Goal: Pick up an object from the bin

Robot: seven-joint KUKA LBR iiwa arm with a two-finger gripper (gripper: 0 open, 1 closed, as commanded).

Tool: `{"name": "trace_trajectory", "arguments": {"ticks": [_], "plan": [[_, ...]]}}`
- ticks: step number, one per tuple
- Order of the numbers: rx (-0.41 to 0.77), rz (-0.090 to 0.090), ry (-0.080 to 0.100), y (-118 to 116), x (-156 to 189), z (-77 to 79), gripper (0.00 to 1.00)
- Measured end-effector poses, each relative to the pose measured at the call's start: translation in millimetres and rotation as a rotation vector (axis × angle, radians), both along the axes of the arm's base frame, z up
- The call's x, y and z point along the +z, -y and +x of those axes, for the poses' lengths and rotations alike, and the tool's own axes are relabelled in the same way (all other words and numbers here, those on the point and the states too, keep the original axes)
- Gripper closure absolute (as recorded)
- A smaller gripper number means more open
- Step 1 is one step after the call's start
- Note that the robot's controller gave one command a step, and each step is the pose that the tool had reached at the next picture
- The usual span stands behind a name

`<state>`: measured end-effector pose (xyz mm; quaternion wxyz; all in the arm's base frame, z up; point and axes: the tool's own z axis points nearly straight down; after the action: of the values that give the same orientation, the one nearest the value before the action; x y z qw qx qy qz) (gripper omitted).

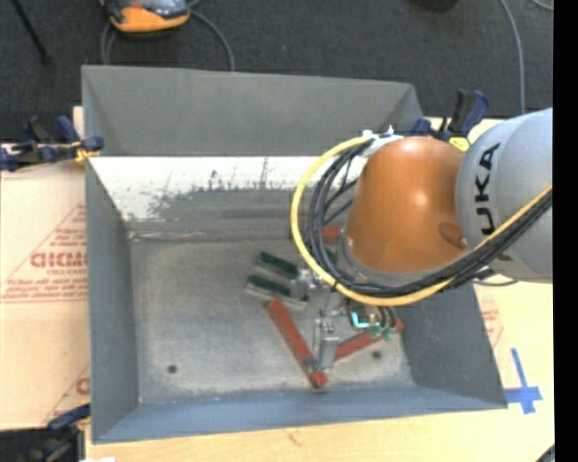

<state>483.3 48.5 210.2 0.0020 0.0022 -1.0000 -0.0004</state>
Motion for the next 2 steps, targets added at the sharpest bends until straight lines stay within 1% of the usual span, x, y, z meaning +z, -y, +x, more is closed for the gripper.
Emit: {"name": "trace_trajectory", "arguments": {"ticks": [1, 2], "plan": [[-0.001, 0.0, 0.007, 0.2, 2.8, 1.6, 0.0], [-0.01, 0.002, 0.015, 2.5, -4.3, 3.5, 0.0]]}}
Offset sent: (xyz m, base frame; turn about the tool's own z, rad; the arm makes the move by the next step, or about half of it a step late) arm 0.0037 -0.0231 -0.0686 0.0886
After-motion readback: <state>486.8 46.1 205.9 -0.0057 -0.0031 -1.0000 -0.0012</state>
